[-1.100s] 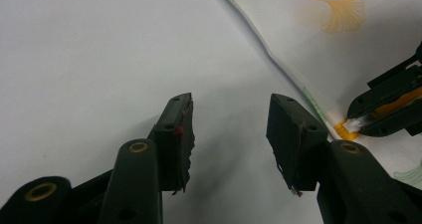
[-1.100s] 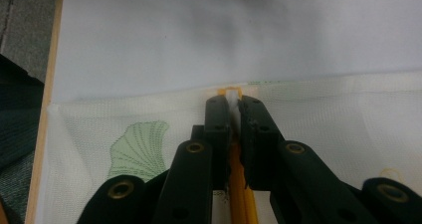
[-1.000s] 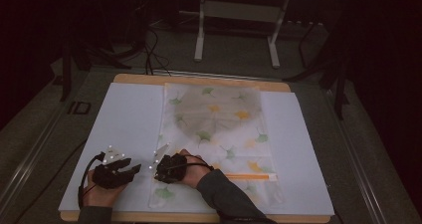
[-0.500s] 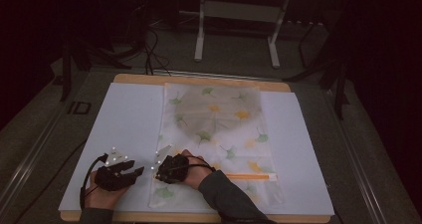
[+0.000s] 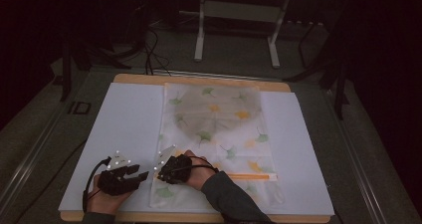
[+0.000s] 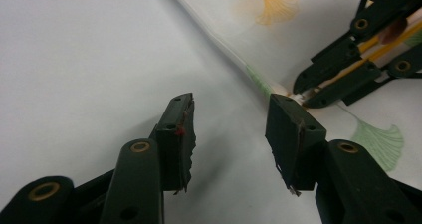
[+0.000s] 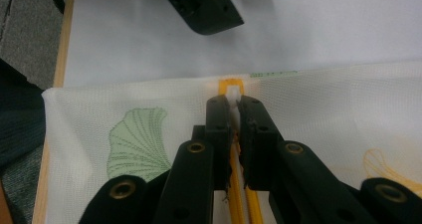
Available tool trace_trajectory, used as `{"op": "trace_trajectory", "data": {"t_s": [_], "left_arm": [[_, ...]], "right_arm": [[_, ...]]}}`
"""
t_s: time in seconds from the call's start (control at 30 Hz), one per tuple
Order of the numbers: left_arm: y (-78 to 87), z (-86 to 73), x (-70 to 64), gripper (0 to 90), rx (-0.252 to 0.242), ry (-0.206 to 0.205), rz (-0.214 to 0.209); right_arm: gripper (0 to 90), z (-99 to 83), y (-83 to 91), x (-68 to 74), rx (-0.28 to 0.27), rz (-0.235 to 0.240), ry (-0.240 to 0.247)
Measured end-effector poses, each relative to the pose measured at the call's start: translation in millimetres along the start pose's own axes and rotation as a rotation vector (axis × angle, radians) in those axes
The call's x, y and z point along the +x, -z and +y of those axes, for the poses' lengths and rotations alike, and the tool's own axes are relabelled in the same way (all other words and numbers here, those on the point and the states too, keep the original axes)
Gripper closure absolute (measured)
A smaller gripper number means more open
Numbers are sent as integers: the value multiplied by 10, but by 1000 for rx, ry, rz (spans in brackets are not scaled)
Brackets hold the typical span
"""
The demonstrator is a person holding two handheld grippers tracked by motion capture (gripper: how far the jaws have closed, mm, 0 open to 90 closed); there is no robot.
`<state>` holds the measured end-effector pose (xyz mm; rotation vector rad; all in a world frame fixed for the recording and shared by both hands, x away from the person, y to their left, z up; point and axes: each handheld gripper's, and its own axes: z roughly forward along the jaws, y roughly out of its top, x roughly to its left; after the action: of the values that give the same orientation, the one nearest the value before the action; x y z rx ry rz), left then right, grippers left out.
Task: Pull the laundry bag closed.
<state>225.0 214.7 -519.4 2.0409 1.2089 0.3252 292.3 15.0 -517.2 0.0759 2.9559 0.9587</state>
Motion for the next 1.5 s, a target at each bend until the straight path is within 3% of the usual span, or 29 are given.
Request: {"op": "trace_trajectory", "data": {"t_s": [0.5, 0.77, 1.2, 1.5], "left_arm": [[-62, -4, -160, 533, 28, -7, -102], [-149, 10, -181, 534, 56, 4, -133], [-283, 74, -178, 613, 84, 47, -210], [-317, 101, -189, 675, 103, 49, -256]], "right_arm": [[836, -20, 27, -3, -11, -8, -2], [837, -14, 87, 7, -25, -23, 7], [838, -13, 208, 13, -37, -47, 25], [839, 14, 259, 29, -46, -58, 44]]}}
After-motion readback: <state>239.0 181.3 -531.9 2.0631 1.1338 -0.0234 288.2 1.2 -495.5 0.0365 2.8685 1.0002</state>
